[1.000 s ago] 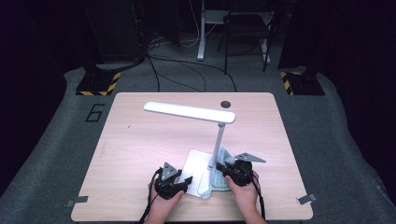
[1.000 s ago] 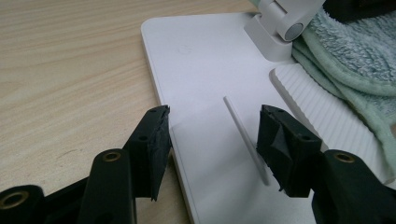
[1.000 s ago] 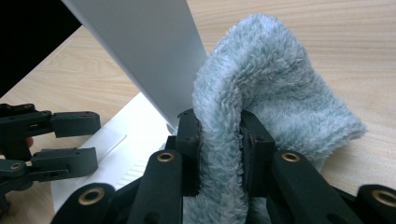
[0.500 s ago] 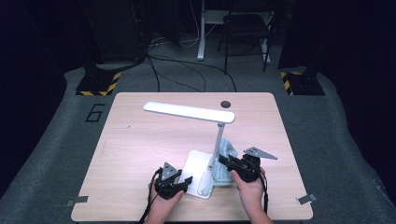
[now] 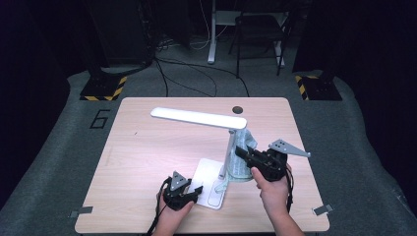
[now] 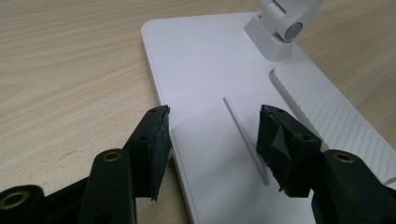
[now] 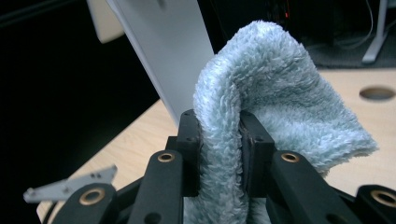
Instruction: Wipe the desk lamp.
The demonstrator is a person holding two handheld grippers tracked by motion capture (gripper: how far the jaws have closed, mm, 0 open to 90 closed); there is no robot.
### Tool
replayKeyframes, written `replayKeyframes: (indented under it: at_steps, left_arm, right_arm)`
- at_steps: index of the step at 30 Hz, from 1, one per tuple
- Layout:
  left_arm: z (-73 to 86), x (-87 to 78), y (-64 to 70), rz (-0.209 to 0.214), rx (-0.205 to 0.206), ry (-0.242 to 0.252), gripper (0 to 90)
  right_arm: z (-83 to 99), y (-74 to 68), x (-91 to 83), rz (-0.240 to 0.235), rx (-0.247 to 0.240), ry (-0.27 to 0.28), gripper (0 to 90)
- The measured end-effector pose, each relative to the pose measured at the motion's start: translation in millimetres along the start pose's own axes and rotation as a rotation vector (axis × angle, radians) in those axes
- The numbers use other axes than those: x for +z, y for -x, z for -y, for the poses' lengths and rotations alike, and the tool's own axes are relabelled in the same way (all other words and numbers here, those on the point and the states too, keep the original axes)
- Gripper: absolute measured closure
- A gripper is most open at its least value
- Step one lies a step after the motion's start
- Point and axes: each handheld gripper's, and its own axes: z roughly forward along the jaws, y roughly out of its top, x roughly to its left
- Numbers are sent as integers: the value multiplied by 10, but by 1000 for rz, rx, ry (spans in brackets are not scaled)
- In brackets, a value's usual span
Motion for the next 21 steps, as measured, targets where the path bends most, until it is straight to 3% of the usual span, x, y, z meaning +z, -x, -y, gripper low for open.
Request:
replayKeyframes:
  at_steps: [8,13,18,21]
  left_arm:
    - [1,1,0,-1,0,0,440]
    - [-3,-7,-12,5,6,-14,440]
    - [-8,-11,-18,9,8,-17,439]
    - [-5,-2,-13,0,6,-5,439]
  right_arm:
    - [-270,-98,-113,-34,-10,66,732]
    - [-367,-128,-173,-74,29,108,729]
    - [-305,-137,-125,-47,-5,104,729]
    - [-213,-108,-82,-27,-7,71,730]
